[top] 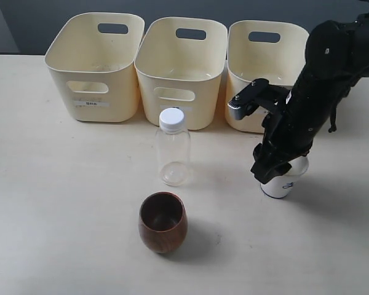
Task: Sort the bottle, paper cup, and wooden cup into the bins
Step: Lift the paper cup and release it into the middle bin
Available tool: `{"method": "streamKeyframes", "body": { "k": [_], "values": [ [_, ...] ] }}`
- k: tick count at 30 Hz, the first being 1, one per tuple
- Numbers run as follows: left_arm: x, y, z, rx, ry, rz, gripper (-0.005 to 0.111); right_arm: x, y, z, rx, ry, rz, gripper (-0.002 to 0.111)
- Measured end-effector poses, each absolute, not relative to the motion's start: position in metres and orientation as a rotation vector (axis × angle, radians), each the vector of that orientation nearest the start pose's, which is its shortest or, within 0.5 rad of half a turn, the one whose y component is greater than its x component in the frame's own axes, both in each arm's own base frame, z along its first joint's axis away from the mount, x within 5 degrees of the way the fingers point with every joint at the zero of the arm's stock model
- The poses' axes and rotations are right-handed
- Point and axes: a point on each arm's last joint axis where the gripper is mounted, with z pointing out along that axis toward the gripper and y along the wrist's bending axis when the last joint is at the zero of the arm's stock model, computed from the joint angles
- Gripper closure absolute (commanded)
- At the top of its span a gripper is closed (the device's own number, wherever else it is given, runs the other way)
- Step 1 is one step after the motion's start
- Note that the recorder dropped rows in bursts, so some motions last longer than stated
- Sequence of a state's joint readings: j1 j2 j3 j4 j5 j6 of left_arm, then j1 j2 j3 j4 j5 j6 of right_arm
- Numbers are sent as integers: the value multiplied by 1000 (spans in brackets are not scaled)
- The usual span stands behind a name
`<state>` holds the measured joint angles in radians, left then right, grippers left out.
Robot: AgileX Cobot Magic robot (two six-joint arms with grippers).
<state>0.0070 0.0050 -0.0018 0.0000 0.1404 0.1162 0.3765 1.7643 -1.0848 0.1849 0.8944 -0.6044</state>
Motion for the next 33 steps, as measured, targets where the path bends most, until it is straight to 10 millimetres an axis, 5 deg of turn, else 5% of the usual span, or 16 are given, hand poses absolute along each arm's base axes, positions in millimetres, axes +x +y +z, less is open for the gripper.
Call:
{"method": "streamKeyframes", "body": {
  "k": [4, 9, 14, 20, 27, 33],
  "values": [
    [57, 0, 201, 89, 1626, 95, 107, 296, 130, 169, -1276, 2798, 205, 108],
    [57, 0, 201, 89, 1626, 95, 107, 300, 127, 187, -1297, 2717, 124, 109],
    [57, 0, 201, 89, 1626, 95, 107, 295, 127, 288, -1129, 2364, 96, 109],
    [57, 0, 201, 89, 1626, 95, 107, 291, 128, 344, -1031, 2167, 108, 109],
    [57, 0, 201, 89, 1626, 95, 107, 305, 147, 363, -1045, 2024, 133, 109],
    [57, 0, 201, 89, 1626, 95, 107, 333, 172, 349, -1086, 2009, 146, 109]
  ]
}}
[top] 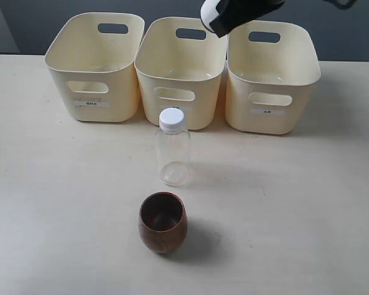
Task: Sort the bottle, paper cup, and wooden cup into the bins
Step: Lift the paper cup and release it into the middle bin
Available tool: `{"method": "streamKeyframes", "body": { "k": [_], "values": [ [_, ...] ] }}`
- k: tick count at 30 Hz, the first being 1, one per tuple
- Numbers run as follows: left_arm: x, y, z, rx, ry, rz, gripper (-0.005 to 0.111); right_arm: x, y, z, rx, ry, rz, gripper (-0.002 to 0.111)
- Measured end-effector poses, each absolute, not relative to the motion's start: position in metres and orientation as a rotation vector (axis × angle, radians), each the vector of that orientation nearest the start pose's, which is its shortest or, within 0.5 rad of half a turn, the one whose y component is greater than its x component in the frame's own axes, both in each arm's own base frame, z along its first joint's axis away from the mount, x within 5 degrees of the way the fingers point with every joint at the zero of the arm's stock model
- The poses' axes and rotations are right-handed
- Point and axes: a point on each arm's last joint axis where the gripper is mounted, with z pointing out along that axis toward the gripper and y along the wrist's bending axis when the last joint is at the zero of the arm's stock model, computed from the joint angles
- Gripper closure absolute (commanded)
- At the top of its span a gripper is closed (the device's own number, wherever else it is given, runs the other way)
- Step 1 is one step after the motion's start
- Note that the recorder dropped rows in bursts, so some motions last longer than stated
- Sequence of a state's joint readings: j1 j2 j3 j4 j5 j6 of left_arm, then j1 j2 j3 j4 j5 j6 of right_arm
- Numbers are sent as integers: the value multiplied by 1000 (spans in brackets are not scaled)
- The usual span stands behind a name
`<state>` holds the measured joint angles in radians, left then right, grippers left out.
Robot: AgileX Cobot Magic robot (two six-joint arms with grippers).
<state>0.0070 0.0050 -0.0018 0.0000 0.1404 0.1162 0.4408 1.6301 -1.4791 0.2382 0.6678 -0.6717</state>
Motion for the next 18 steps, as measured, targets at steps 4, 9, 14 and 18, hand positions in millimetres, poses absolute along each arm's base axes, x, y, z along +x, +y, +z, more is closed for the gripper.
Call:
{"method": "streamKeyframes", "body": {
  "k": [4, 9, 14, 18],
  "values": [
    [57, 0, 201, 89, 1626, 95, 107, 355, 182, 336, -1090, 2026, 146, 109],
    [57, 0, 201, 89, 1626, 95, 107, 381, 195, 320, -1095, 2037, 147, 109],
    [57, 0, 201, 89, 1626, 95, 107, 404, 206, 306, -1131, 2041, 142, 109],
    [57, 0, 201, 89, 1626, 95, 107, 420, 214, 294, -1164, 2062, 141, 109]
  ]
}}
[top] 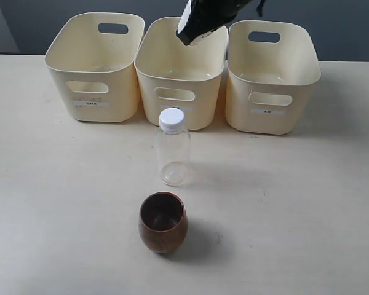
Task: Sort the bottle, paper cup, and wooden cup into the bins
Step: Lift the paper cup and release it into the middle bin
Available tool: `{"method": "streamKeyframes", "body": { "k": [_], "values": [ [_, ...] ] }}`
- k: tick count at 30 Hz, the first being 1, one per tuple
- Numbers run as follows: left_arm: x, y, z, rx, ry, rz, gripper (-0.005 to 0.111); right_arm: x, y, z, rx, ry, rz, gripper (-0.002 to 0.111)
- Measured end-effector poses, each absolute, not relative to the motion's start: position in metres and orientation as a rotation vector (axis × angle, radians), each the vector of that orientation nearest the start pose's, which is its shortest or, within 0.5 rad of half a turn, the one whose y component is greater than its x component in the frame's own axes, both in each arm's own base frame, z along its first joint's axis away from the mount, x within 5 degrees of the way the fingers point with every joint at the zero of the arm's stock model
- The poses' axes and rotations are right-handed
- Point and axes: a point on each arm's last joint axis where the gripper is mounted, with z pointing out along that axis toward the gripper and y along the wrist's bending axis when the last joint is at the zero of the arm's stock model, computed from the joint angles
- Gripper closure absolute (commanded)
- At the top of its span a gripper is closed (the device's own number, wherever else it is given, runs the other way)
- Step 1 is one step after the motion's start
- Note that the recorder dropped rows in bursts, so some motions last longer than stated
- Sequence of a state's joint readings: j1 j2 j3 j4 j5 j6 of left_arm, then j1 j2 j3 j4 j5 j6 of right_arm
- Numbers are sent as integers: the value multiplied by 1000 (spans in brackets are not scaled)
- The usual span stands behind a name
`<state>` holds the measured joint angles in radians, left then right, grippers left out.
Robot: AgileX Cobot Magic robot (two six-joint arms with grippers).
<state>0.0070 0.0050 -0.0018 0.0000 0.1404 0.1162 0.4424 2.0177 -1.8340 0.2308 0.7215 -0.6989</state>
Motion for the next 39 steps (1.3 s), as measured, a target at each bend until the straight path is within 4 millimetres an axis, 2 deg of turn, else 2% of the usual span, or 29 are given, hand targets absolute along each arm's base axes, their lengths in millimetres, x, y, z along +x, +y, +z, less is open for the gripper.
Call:
{"method": "streamKeyframes", "body": {
  "k": [12, 20, 32, 34, 39],
  "values": [
    [57, 0, 201, 89, 1626, 95, 107, 450, 227, 251, -1306, 2179, 116, 109],
    [57, 0, 201, 89, 1626, 95, 107, 457, 228, 219, -1364, 2242, 84, 109],
    [57, 0, 201, 89, 1626, 95, 107, 462, 230, 190, -1411, 2282, 84, 108],
    [57, 0, 201, 89, 1626, 95, 107, 462, 230, 188, -1415, 2284, 84, 101],
    [57, 0, 201, 89, 1626, 95, 107, 463, 230, 188, -1408, 2274, 85, 74]
  ]
}}
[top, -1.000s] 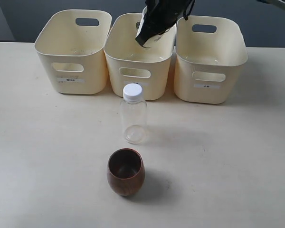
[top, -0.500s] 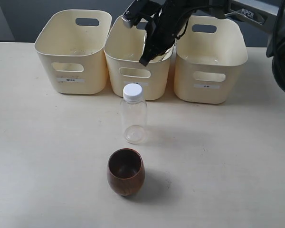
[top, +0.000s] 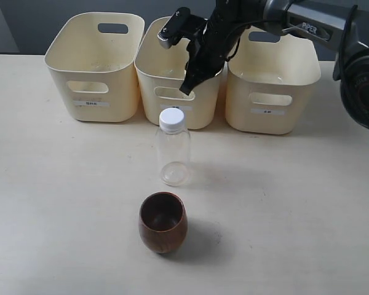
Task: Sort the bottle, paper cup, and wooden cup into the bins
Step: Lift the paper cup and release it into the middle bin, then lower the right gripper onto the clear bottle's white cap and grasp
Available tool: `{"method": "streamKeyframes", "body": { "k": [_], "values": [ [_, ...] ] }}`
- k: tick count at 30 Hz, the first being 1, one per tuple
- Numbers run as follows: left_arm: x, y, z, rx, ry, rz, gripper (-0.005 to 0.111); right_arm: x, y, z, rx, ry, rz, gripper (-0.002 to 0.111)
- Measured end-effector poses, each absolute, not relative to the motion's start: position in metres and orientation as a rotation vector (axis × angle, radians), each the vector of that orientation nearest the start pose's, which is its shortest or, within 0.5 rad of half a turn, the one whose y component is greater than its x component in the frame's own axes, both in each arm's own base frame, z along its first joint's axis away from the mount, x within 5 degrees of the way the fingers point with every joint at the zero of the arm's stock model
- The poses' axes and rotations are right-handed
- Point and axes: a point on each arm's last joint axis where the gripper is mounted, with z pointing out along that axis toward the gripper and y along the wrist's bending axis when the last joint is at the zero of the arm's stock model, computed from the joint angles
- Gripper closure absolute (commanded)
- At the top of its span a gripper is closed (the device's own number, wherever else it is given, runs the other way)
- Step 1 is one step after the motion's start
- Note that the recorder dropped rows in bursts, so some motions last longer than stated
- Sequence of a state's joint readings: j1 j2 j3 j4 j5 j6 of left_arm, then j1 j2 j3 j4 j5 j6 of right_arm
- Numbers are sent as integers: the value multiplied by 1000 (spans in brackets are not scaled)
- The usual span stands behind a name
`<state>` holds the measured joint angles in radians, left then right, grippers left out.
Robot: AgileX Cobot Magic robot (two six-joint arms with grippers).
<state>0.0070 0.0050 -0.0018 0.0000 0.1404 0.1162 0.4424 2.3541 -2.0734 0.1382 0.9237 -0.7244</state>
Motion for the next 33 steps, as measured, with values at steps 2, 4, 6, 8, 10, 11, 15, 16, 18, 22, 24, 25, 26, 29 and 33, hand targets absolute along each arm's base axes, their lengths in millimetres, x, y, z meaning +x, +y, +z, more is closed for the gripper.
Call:
{"method": "streamKeyframes", "body": {
  "k": [2, 4, 6, 8, 10, 11, 15, 16, 18, 22, 24, 25, 26, 29, 33],
  "values": [
    [57, 0, 201, 89, 1626, 95, 107, 464, 231, 189, -1401, 2262, 83, 72],
    [57, 0, 201, 89, 1626, 95, 107, 465, 231, 189, -1394, 2253, 80, 72],
    [57, 0, 201, 89, 1626, 95, 107, 465, 231, 188, -1391, 2251, 82, 72],
    [57, 0, 201, 89, 1626, 95, 107, 465, 232, 188, -1387, 2249, 84, 72],
    [57, 0, 201, 89, 1626, 95, 107, 466, 232, 189, -1378, 2242, 88, 72],
    [57, 0, 201, 89, 1626, 95, 107, 466, 233, 189, -1374, 2239, 90, 72],
    [57, 0, 201, 89, 1626, 95, 107, 464, 233, 200, -1355, 2223, 108, 72],
    [57, 0, 201, 89, 1626, 95, 107, 463, 233, 209, -1346, 2211, 112, 72],
    [57, 0, 201, 89, 1626, 95, 107, 458, 232, 228, -1330, 2191, 130, 72],
    [57, 0, 201, 89, 1626, 95, 107, 434, 223, 282, -1352, 2182, 165, 72],
    [57, 0, 201, 89, 1626, 95, 107, 418, 218, 301, -1386, 2211, 202, 61],
    [57, 0, 201, 89, 1626, 95, 107, 408, 217, 311, -1406, 2233, 249, 53],
    [57, 0, 201, 89, 1626, 95, 107, 402, 217, 321, -1402, 2225, 291, 47],
    [57, 0, 201, 89, 1626, 95, 107, 392, 222, 335, -1311, 2238, 445, 40],
    [57, 0, 201, 89, 1626, 95, 107, 380, 242, 337, -1328, 2227, 516, 40]
  ]
}}
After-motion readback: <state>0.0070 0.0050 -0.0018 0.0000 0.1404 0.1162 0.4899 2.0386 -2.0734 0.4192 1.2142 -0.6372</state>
